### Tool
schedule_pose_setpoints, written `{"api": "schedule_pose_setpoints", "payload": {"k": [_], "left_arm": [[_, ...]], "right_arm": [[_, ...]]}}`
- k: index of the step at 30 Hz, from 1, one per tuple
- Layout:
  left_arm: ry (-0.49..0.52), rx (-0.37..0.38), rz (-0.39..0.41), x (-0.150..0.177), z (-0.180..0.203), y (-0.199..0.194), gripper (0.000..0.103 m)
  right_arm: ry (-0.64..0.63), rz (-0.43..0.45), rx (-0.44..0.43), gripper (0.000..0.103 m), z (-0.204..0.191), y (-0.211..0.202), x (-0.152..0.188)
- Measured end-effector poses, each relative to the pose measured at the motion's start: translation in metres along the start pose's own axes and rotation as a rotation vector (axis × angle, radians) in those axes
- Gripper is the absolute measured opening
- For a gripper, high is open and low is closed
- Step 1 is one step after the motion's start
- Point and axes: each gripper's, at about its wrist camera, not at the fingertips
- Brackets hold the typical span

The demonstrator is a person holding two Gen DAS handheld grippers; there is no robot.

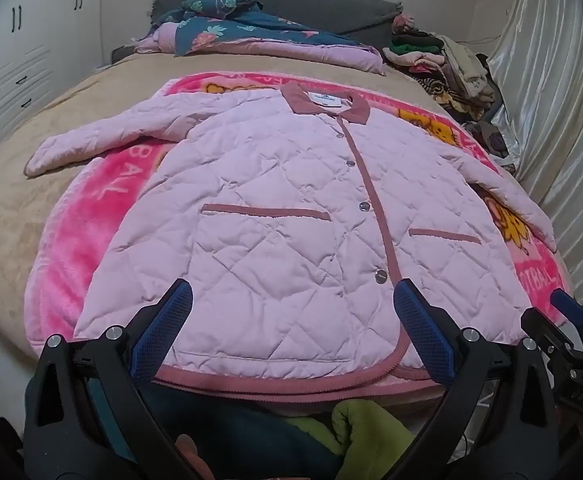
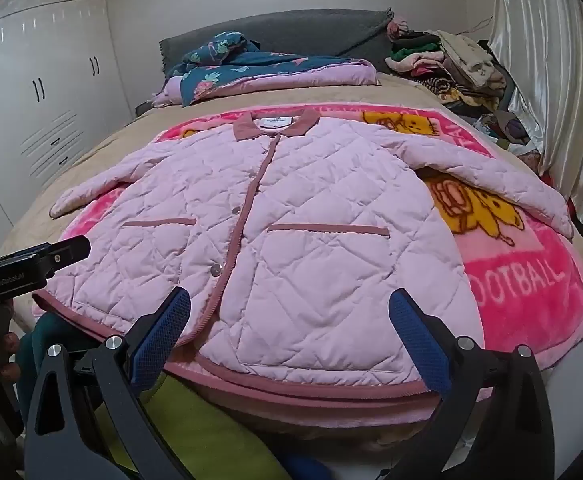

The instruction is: Fold large clothes

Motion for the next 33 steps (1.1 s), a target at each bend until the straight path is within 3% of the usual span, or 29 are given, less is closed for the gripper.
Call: {"api": "schedule_pose_setpoints", "payload": {"k": [33], "left_arm": [[-0.006,0.006,0.012,-0.004,0.006,-0.010,0.094]], "right_arm": [[-0.022,-0.001,0.016,0.099,-0.007,-0.005,-0.001]]}}
Point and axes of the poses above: each gripper's, at about its wrist camera, not at the fingertips, and y roughly the way its jaws point, z to its right, x to its underside, and after that the axes turned 1 degree about y, right-handed
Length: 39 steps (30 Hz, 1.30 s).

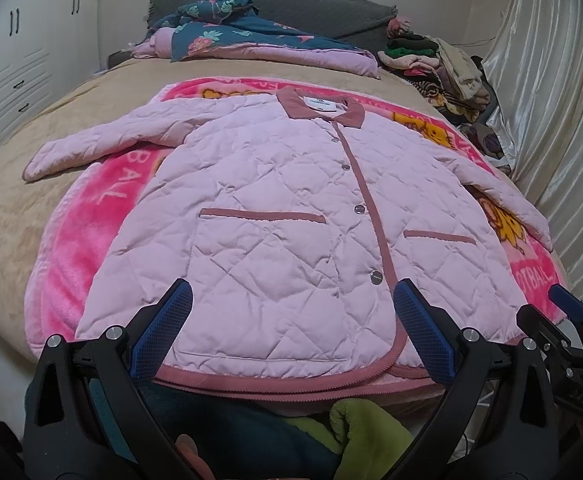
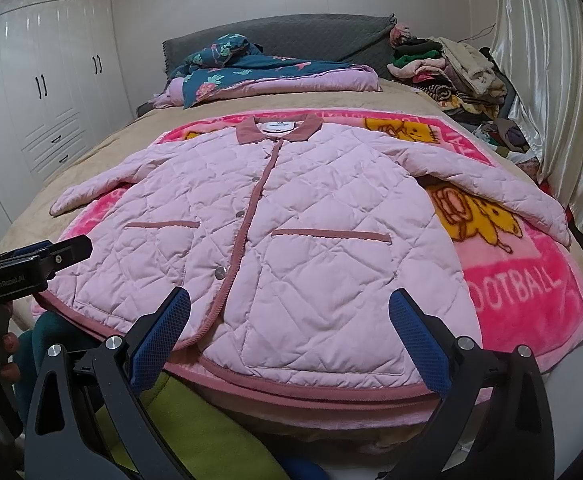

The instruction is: Fold large clothes

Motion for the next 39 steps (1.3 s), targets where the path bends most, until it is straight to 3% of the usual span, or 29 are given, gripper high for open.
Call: {"api": "schedule_pose_setpoints", "payload": {"k": [39], "left_arm": [[0.004,0.004,-0.009,0.009,0.012,0.001,0.094]], "right_arm": [[0.008,-0.032,-0.021,0.099,0.003,0.016,-0.003]]}}
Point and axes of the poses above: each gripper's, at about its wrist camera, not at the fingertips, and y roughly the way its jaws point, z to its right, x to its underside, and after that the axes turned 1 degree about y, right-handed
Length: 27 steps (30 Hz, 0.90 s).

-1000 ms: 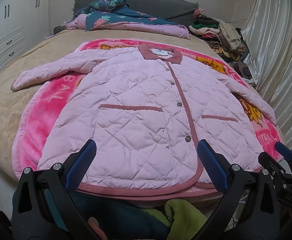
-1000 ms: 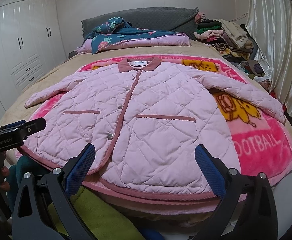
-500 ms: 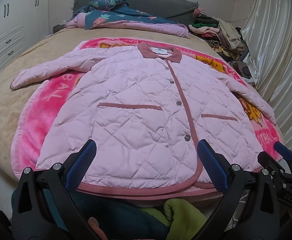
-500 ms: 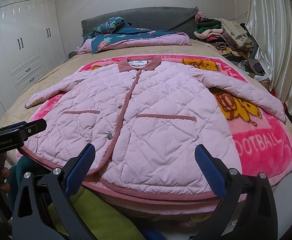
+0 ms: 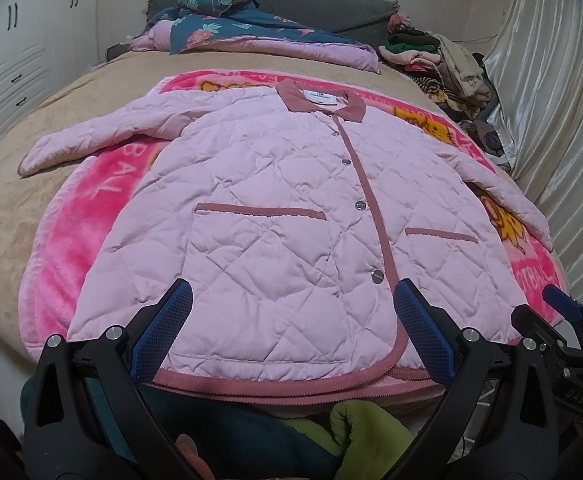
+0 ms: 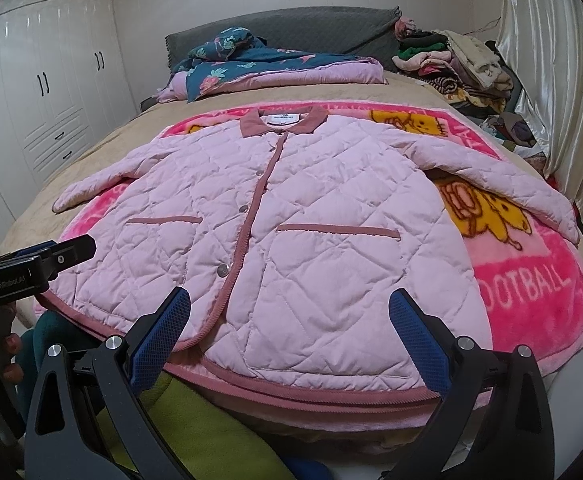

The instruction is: Fold large clothes

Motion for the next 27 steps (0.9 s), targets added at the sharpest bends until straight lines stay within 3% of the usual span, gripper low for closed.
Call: {"api": "schedule_pose_setpoints", "payload": {"k": [6,27], "left_arm": [[-0.011,-0.002,-0.003,-0.002,0.004,0.003,0.094],[-0.044,0.029,-0.004,-0.069,-0.004,0.038,0.094]], "right_arm": [[0.010,-0.004,-0.003,0.099,0.006,0.009,-0.011],[0.028,0.018,-0.040,0.099,0.016,0.044,-0.068]]}}
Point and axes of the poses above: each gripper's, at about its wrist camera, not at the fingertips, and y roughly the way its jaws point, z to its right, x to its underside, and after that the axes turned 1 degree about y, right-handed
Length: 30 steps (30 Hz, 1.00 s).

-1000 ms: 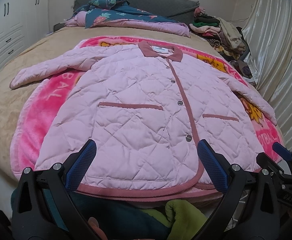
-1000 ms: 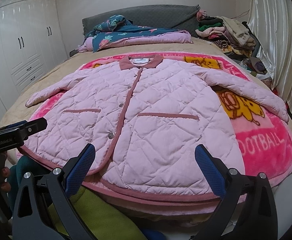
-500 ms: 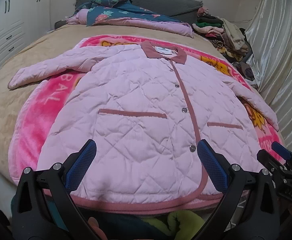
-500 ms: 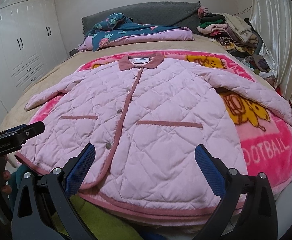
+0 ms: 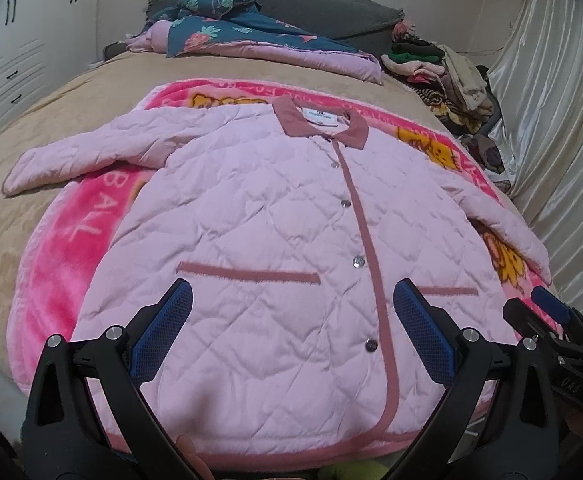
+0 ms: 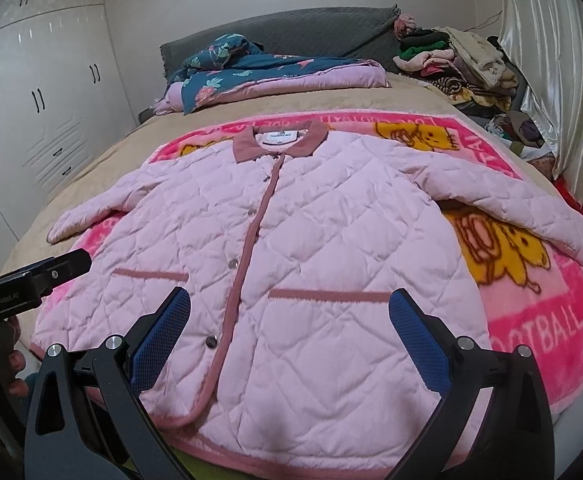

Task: Fold large clothes
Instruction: 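Move the right gripper toward the cuff of the nearest jacket sleeve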

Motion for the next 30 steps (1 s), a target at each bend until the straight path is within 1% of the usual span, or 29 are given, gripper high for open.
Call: {"api": "schedule_pose_setpoints", "payload": {"k": [7,11,12,16,19,21,24,30], "left_arm": [[0.001,0.014,0.005,-0.025,0.007,0.010,0.094],[0.024,-0.014,0.030,-0.040,0.014,0.015,0.094],[0.026,-0.011,0.027,-0.045,0.016,0.017,0.094],[0.022,0.007,0.014,-0.059,0.021,0.026,0.094],[0.024,0.016,0.011,-0.069,0.026,0.032,0.094],[0.017,0.044,0.007,-0.075,0.029,0.036,0.094],[0.012,0.079,0.013,-0.084,0.035,0.042,0.094],[0.010,0.100,0.013,-0.104,0.048,0.057,0.094]], "right_arm": [[0.012,0.038,-0.009,0.099,0.005,0.005,-0.025],[0.020,0.066,0.003,0.099,0.013,0.008,-0.039],[0.023,0.073,0.006,0.099,0.015,0.008,-0.042],[0.051,0.108,0.025,0.099,0.029,0.009,-0.060],[0.085,0.121,0.022,0.099,0.040,0.010,-0.069],[0.099,0.131,0.031,0.099,0.046,0.012,-0.076],[0.114,0.129,0.035,0.099,0.055,0.017,-0.083],[0.131,0.131,0.066,0.099,0.071,0.026,-0.096]]}}
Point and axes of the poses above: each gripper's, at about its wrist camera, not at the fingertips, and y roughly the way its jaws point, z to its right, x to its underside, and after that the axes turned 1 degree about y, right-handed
